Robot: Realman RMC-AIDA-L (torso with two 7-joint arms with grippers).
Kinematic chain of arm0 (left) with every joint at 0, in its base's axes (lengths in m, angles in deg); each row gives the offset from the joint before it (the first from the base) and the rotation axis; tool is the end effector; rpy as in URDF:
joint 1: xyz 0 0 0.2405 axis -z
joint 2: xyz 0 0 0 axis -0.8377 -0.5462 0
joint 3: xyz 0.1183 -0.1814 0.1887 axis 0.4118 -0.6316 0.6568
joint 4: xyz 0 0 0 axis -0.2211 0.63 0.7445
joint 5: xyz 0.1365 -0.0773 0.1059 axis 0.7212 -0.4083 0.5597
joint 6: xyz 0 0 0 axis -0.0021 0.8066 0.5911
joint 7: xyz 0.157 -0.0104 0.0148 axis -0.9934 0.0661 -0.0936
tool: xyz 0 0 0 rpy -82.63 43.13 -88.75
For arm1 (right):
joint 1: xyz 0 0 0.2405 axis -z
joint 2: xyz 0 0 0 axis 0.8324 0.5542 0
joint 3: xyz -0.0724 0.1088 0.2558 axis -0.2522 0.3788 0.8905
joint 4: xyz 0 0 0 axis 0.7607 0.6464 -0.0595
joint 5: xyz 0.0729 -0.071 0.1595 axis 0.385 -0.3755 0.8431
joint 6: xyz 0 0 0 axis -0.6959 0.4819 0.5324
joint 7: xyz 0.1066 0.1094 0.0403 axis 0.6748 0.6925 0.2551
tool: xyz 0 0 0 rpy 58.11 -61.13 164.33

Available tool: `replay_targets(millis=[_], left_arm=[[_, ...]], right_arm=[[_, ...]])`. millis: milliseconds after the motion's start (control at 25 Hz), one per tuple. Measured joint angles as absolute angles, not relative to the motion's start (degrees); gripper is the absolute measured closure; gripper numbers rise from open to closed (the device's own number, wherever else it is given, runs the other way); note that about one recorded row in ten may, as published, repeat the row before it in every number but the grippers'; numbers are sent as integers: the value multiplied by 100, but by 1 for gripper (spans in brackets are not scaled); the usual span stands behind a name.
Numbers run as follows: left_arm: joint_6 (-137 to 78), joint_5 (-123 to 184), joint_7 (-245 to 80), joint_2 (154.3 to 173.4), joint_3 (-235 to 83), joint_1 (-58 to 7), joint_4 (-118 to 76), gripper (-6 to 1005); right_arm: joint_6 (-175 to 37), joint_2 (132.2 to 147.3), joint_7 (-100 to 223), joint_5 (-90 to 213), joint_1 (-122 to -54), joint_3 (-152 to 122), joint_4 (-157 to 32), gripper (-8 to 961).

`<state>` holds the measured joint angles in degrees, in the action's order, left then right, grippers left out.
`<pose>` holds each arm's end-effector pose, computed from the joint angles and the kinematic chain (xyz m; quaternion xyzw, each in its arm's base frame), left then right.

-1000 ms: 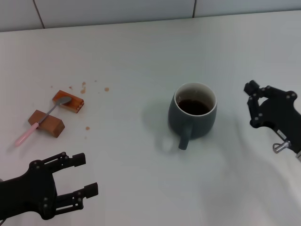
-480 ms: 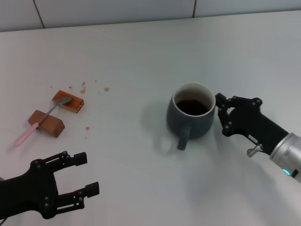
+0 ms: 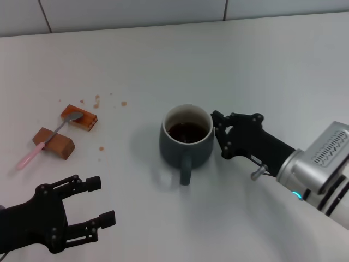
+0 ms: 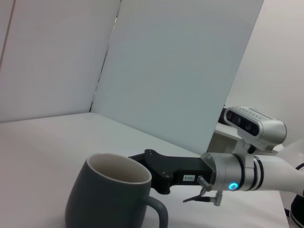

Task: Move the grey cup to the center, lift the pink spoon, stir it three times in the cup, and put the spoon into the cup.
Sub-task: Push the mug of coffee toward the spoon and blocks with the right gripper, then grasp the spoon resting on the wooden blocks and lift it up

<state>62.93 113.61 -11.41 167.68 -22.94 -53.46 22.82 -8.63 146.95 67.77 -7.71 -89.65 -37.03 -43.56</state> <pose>-0.3126 0.1905 -0.0228 -0.9177 -0.2262 -0.3096 0.1036 0.2785 0.3062 -0.1231 -0.8718 0.1678 0.2773 0.3672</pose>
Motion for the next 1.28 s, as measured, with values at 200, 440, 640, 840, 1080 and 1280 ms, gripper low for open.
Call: replay_targets(millis=[200,440,640,840,1080,1280], left_arm=[[6293,11361,-1155,16767,-2294,-5342,2282,204],[6293,11361,-1166,16759,-2294,-5339,2282,205],[6292,11362,-1177,16759,-2326,-5340,2282,205],[6296,11363,-1229,16759,-2337,-5350,2281,205],[6276,11362,-1245,16759,-2346,-5343,2259,205],[6268,11354,-1247,16759,-2347,-5315,2256,205]], right_arm=[[-1333,14695,6627,-2182,-9034,-2333,-4136,897],[-1846,14695,6432,-3543,-9039,-1017,-3852,897],[-1714,14684,6345,-3895,-8755,-270,-3810,897],[-222,14652,6144,-3922,-8144,-47,-3982,896],[2188,14575,6659,-4829,-7654,-94,-4628,896],[2641,14583,8592,-6089,-8058,-84,-5837,851]])
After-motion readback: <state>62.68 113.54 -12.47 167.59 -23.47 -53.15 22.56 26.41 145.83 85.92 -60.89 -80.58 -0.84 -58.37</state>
